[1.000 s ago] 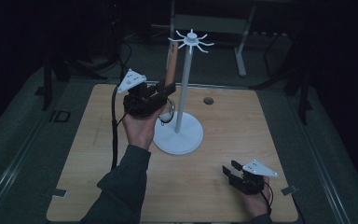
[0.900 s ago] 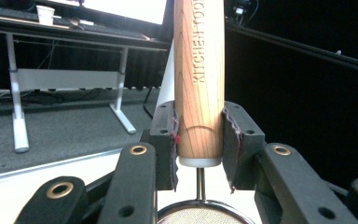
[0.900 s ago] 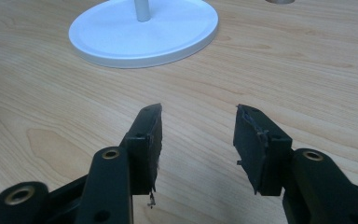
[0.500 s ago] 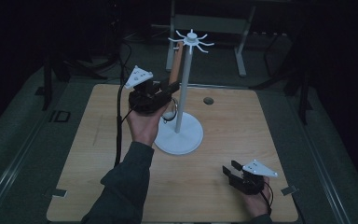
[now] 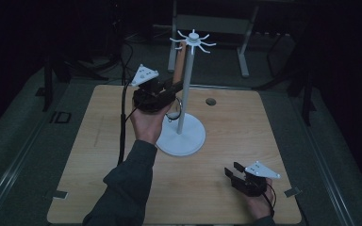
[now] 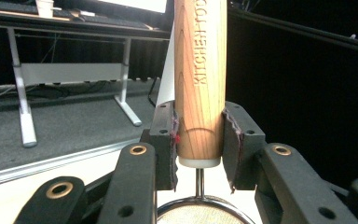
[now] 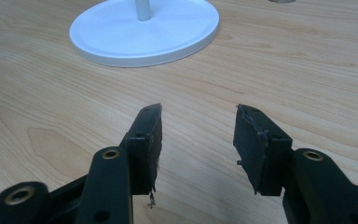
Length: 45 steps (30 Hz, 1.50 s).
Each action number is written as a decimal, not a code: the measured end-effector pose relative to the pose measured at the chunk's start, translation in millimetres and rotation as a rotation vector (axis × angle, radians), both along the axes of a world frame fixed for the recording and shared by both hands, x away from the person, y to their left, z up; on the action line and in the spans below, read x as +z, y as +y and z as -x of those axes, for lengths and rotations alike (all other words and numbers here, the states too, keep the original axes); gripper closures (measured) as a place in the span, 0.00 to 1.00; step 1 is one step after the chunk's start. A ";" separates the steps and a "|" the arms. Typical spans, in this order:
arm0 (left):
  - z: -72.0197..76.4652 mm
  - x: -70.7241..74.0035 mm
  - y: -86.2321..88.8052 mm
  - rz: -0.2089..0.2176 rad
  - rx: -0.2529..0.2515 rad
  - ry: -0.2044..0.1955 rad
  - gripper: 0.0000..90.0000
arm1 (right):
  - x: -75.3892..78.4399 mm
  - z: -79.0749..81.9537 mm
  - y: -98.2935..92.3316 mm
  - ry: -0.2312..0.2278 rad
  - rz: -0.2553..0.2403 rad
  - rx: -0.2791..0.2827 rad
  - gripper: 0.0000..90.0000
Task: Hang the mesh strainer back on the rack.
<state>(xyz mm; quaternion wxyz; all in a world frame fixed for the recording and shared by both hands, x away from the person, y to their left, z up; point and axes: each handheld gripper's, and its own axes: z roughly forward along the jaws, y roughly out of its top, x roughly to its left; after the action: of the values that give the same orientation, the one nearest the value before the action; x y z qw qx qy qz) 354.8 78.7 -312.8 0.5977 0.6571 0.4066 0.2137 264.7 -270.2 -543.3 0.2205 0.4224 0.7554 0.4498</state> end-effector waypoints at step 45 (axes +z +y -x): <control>13.2 -6.1 -2.9 -0.110 0.058 -0.013 0.60 | 0.0 0.5 -1.3 -0.001 0.003 -0.010 0.57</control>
<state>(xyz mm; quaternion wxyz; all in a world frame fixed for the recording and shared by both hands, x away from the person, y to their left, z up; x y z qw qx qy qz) 341.7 75.8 -318.9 0.5570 0.6754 0.4092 0.2571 264.3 -271.5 -543.3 0.2238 0.4256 0.7537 0.4479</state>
